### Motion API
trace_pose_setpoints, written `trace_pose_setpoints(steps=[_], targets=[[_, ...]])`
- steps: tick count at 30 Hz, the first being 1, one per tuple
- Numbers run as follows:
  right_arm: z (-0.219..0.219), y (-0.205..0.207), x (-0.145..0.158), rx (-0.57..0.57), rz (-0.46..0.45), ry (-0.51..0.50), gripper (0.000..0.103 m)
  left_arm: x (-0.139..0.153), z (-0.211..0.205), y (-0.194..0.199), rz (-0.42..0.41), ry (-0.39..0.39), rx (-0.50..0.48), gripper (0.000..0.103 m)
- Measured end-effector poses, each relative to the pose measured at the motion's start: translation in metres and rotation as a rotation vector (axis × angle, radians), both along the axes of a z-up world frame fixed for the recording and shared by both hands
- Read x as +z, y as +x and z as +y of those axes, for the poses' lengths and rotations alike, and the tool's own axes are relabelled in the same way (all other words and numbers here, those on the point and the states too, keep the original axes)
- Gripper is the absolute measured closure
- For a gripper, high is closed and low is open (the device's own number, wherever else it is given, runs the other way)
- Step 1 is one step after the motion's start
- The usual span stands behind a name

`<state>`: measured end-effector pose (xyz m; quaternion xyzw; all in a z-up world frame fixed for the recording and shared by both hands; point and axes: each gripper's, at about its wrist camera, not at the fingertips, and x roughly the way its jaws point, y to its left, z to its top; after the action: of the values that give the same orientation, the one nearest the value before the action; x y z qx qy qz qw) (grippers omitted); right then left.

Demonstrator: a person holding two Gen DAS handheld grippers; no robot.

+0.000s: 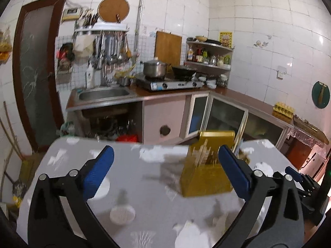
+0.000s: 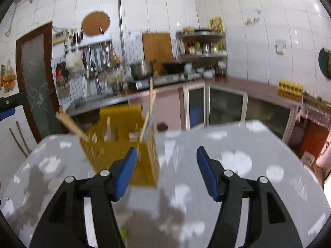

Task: Organize utensils
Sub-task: 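Lower the right tool onto the green frog-handled fork and close it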

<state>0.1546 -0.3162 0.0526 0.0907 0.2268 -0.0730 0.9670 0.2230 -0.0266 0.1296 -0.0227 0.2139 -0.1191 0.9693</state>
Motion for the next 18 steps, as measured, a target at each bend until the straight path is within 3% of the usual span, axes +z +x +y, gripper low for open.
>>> trace_pose_setpoints(steps=[11,18], targets=[[0.037,-0.017,-0.079,0.015,0.247,0.038,0.043,-0.097,0.032,-0.021,0.165,0.079,0.056,0.005],[0.064,-0.015,-0.091,0.055,0.31,0.014,0.043,-0.128,0.043,-0.024,0.221,0.127,0.068,0.005]])
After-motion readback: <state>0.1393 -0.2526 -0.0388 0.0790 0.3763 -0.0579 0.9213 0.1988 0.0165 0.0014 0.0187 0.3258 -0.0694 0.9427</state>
